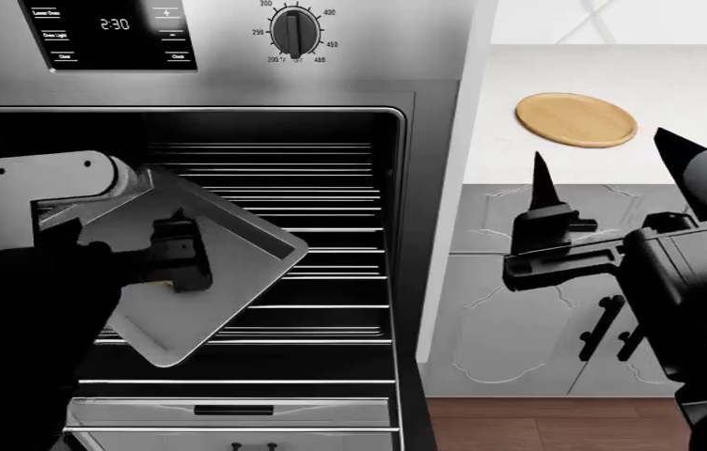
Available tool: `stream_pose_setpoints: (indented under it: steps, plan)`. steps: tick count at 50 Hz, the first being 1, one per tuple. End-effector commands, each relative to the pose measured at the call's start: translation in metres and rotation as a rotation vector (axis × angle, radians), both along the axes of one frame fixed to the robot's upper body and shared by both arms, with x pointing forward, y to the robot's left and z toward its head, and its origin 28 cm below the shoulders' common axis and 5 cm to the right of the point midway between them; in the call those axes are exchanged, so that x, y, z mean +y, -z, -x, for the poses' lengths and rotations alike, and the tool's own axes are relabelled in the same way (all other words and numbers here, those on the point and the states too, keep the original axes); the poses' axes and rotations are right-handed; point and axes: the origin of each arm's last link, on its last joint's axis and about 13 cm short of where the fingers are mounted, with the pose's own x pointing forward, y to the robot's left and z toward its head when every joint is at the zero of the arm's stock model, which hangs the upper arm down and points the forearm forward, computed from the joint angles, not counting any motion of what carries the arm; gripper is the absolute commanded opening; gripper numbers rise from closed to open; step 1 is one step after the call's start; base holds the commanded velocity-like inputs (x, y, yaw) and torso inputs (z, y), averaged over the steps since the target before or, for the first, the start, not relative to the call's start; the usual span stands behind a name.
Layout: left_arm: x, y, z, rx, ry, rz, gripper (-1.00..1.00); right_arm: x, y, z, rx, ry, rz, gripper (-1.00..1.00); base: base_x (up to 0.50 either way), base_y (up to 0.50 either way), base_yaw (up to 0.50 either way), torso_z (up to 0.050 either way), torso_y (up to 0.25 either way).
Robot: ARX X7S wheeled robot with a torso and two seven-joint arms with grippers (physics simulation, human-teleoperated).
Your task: Place the potato on the top rack of the oven.
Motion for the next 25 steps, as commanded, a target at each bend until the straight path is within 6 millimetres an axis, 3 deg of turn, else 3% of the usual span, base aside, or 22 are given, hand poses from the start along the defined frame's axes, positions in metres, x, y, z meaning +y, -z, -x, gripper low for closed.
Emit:
stream_pose_setpoints:
  steps: [1, 25]
  plan:
    - [0.002, -0.008, 0.024, -0.043, 0.026, -0.015, 1.0, 0.003, -0.001, 0.014, -0.011, -0.003, -0.001, 1.0, 0.0, 0.0, 0.0, 0.0, 0.0]
    - [0.007, -0.018, 0.055, -0.104, 0.029, -0.014, 1.0, 0.004, -0.008, 0.035, -0.046, -0.002, -0.008, 1.0, 0.0, 0.0, 0.0, 0.0, 0.0]
